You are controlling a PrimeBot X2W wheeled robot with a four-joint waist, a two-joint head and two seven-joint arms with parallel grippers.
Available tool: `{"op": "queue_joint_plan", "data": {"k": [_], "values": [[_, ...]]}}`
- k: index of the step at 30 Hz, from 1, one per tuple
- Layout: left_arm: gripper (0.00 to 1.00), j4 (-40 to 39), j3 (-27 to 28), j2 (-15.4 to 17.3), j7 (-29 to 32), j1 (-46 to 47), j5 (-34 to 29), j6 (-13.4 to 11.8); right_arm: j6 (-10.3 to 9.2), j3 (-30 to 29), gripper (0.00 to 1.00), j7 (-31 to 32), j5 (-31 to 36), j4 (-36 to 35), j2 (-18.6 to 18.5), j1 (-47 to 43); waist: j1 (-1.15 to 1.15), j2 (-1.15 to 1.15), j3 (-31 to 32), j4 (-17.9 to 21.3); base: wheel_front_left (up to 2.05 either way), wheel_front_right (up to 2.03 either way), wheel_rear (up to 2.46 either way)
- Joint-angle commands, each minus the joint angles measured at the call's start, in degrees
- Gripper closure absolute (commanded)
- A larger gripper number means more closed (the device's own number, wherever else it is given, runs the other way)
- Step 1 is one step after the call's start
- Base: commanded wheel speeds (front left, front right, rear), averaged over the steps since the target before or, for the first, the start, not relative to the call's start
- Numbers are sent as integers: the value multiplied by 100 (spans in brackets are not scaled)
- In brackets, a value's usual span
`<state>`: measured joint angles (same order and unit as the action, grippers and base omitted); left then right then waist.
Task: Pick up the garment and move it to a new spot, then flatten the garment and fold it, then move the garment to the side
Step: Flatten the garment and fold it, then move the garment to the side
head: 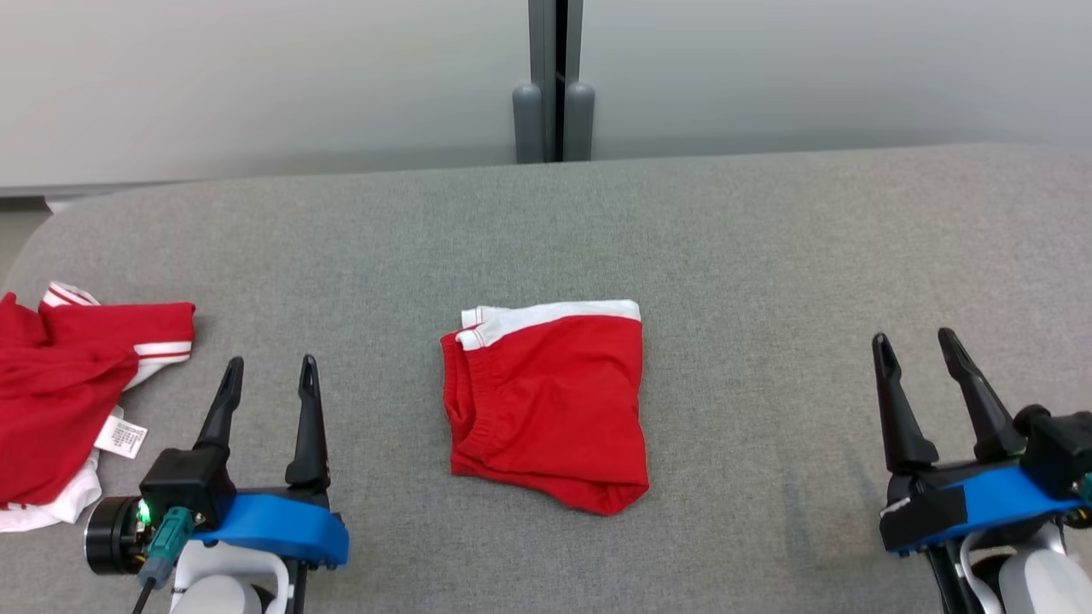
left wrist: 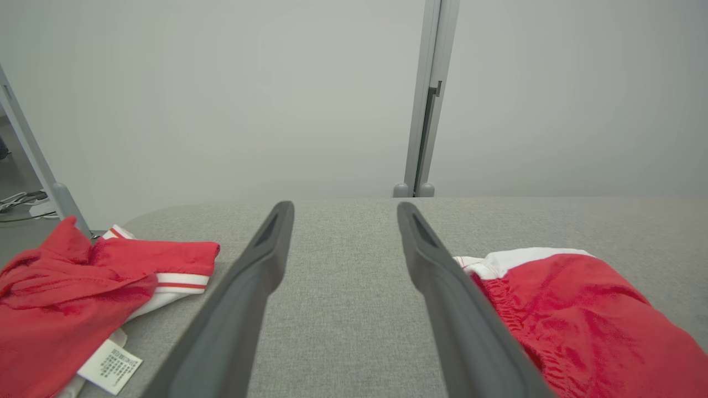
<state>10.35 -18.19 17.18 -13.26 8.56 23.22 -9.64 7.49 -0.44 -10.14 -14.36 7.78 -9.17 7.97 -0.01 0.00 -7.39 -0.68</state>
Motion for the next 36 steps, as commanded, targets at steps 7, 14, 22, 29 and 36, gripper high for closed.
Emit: {"op": "queue_joint_plan", "data": {"k": [7,14,22,29,36], "values": [[0,-11,-105,187,139,-447,17,11,0,-210,0,497,244,-620,246,-722,1,0,466,83,0,0,0],[0,-133,-202,238,254,-834,50,-47,0,-242,0,768,320,-1021,396,-1267,1,0,758,89,0,0,0],[0,-194,-231,265,286,-915,85,-67,0,-260,0,929,346,-1291,468,-1464,1,0,770,89,0,0,0],[0,-143,-227,261,248,-864,125,-89,0,-300,0,991,376,-1384,508,-1479,1,0,771,85,0,0,0],[0,-126,-240,257,198,-797,135,-102,0,-317,0,1023,385,-1422,536,-1476,1,0,768,65,0,0,0]]}}
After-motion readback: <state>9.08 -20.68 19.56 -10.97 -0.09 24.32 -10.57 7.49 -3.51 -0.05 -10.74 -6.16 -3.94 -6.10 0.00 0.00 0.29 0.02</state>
